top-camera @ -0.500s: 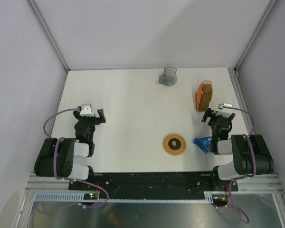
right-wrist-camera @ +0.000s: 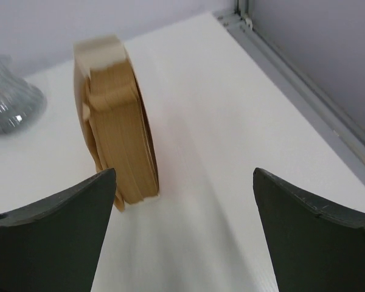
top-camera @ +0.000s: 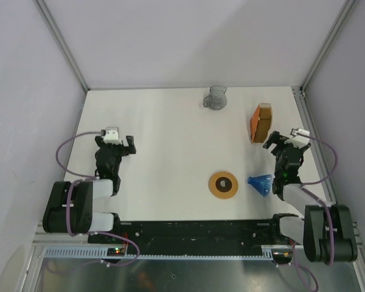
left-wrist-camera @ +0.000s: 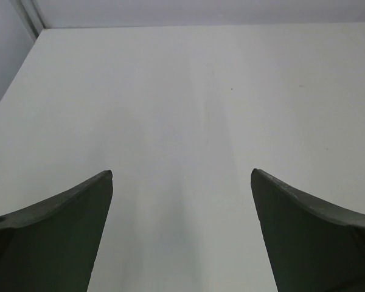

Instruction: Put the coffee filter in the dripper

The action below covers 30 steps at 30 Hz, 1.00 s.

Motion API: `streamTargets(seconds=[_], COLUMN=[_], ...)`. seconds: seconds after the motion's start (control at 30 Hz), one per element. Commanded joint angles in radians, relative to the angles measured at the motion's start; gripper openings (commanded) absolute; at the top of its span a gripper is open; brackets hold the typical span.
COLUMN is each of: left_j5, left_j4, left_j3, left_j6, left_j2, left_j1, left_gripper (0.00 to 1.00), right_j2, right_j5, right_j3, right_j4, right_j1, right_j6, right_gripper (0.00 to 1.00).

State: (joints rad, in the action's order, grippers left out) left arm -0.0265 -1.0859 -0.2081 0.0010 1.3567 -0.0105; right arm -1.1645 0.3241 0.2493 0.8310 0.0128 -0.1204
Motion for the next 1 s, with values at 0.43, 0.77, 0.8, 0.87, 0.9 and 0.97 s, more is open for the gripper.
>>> streamTargets(seconds=[0.43, 0.77, 0.8, 0.87, 0.9, 0.97], left_j5=[0.335, 0.333, 0.318, 0.287, 0.275, 0.261], left_j4=[0.977, 1.096, 1.109, 1.13, 1.141, 1.161], left_j3=[-0.803, -0.908, -0.9, -0.888, -0.884, -0.874], left_j6=[0.215, 0.154, 0.163, 0.18, 0.189, 0.203], left_j2=[0.125, 0.176, 0.167, 0.148, 0.141, 0.133], left_j1=[-0.263, -0.27, -0.27, -0.269, -0.27, -0.268], left_gripper=[0.98, 0.99, 0.99, 1.0, 1.0, 1.0], right_j2=[0.271, -0.317, -0.38, -0.518, -0.601, -0.749], right_j5=[-0.507, -0.692, -0.726, -0.776, -0.795, -0.82], right_j3=[0.299, 1.082, 1.164, 1.318, 1.426, 1.595], right_j4=[-0.451, -0.967, -1.024, -1.129, -1.18, -1.313], right_j1=[-0.067, 0.204, 0.211, 0.216, 0.218, 0.22], right_j6=[-0.117, 0.284, 0.313, 0.345, 0.363, 0.391], right_gripper=[0.98, 0.99, 0.99, 0.95, 0.93, 0.89])
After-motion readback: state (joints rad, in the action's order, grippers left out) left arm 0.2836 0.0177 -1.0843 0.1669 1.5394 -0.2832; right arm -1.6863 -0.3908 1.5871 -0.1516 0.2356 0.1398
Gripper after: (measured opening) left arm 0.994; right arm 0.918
